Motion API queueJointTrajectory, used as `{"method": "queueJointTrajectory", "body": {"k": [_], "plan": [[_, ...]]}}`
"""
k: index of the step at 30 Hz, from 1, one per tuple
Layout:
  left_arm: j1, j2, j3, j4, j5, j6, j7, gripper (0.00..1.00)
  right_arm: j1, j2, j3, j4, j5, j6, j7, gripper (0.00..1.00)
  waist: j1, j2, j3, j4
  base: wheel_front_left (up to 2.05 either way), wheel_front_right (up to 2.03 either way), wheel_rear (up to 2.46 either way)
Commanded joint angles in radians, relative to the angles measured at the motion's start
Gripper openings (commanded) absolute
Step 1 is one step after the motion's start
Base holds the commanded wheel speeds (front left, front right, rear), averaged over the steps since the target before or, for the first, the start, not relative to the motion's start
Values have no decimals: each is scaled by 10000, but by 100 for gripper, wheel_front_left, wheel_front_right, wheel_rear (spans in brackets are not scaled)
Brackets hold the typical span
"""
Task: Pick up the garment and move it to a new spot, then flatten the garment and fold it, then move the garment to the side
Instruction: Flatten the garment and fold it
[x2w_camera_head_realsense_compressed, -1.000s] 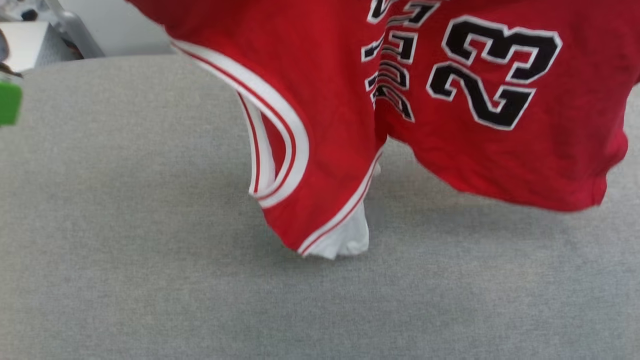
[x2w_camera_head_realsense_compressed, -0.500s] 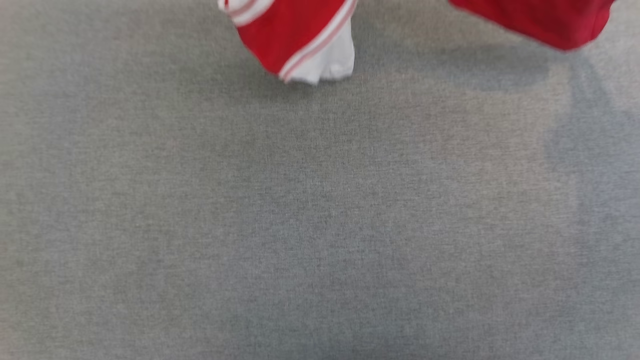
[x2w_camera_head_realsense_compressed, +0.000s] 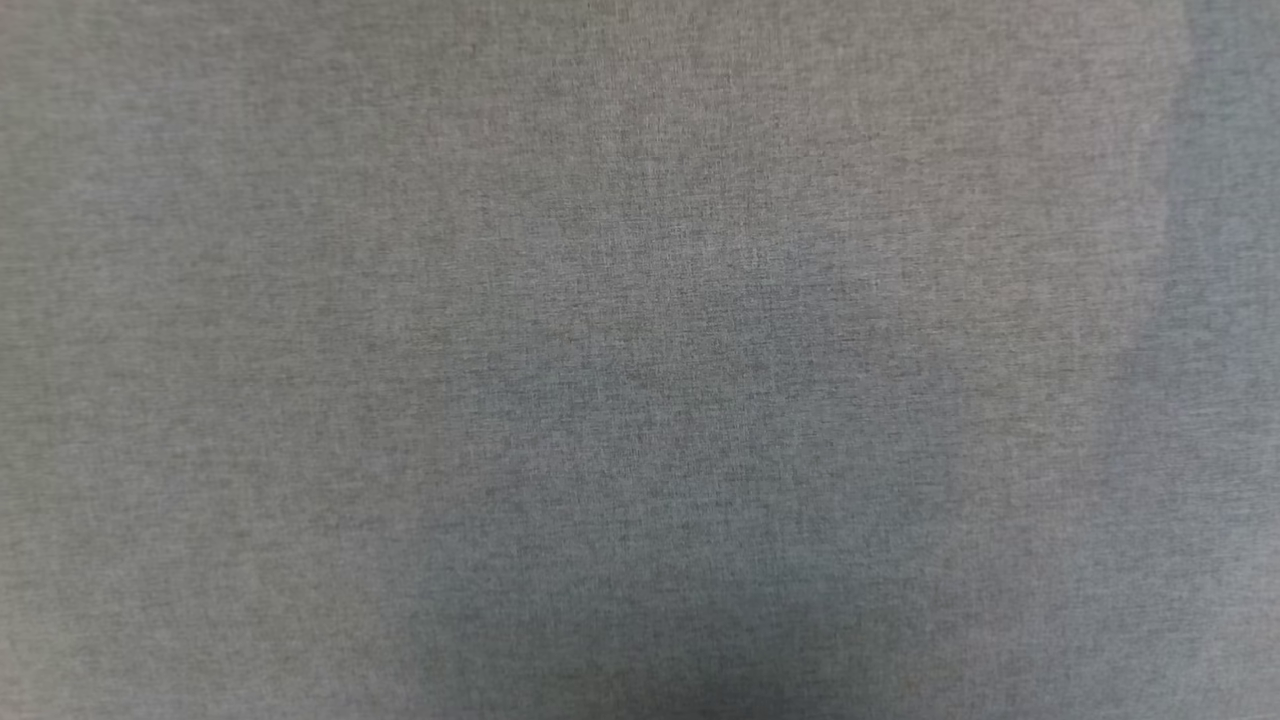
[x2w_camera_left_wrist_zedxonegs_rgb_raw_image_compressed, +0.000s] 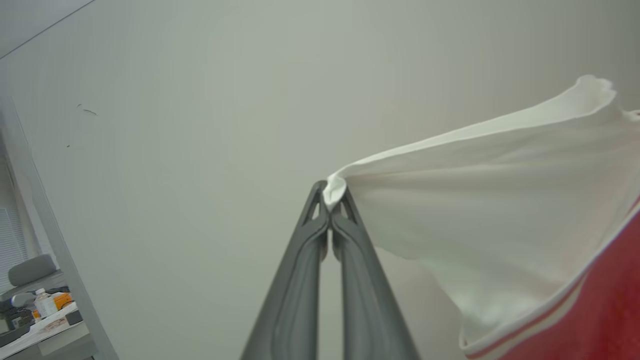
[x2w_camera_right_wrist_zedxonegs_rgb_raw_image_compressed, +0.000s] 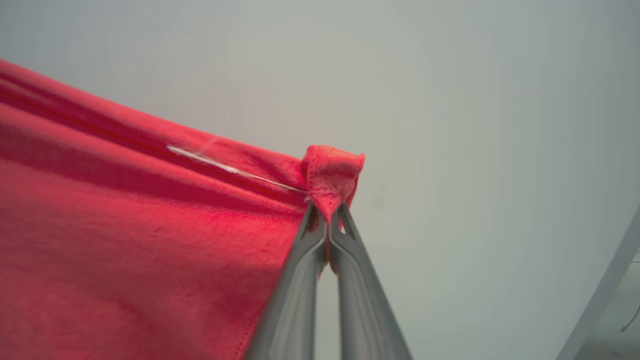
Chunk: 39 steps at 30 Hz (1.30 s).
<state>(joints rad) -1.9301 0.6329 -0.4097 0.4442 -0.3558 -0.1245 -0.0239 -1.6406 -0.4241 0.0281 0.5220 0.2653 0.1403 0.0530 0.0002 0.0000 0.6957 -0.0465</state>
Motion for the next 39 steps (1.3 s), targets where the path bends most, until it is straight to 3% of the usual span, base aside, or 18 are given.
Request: {"method": "queueJointTrajectory", "body": {"k": [1,7,14,24,39], "plan": [[-510,49,136,566,161,82,-433,0,-324,-13,-146,459,-301,-96,-271,0,-2,0,495,-72,0,0,0],[-1268,-478,-37,2338,358,48,-1980,0,-1048,566,-208,1679,-984,-96,-1299,0,-2,0,731,70,0,0,0],[-379,-1022,-142,2848,-159,-32,-2361,0,-610,720,127,2517,-1009,-96,-2068,0,-2,0,793,332,0,0,0],[3816,-1770,480,982,-822,-52,-2377,0,1324,674,1107,3106,-402,-96,-2800,0,-2,0,18,587,0,0,0],[10142,-2901,-166,1012,-1754,-59,-2377,0,5636,625,2698,3181,1256,-96,-3046,0,-2,0,-2396,1002,0,0,0]]}}
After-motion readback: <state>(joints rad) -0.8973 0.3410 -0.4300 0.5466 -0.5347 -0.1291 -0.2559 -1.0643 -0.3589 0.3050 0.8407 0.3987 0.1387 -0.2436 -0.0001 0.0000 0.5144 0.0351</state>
